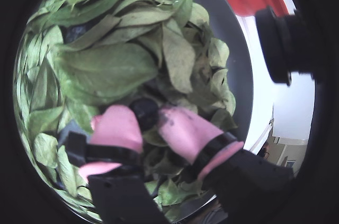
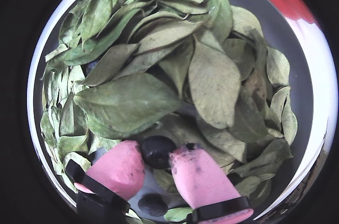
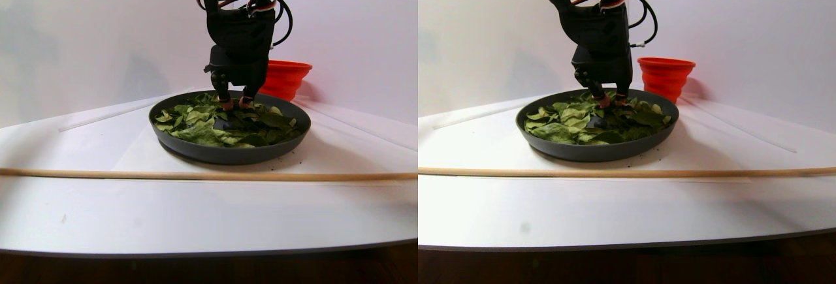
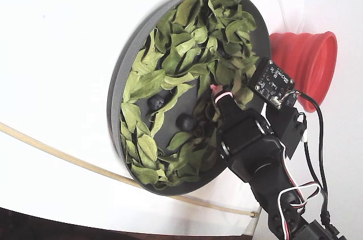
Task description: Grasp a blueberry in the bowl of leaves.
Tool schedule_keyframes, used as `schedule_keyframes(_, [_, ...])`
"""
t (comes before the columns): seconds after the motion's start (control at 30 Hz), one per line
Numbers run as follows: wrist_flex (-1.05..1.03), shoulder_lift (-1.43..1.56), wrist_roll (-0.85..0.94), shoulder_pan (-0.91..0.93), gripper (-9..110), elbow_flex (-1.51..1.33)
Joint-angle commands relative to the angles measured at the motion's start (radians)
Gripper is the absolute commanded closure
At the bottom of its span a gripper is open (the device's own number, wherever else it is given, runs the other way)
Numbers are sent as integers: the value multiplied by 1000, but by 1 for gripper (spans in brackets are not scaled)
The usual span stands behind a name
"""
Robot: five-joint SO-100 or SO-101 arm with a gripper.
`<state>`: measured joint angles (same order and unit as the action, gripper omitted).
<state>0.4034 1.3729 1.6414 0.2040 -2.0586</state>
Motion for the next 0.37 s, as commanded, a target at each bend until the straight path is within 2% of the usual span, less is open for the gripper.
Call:
schedule_keyframes(0.0, [-3, 120, 6, 25, 93, 14])
schedule_keyframes(0.33, [-15, 149, 6, 44, 93, 31])
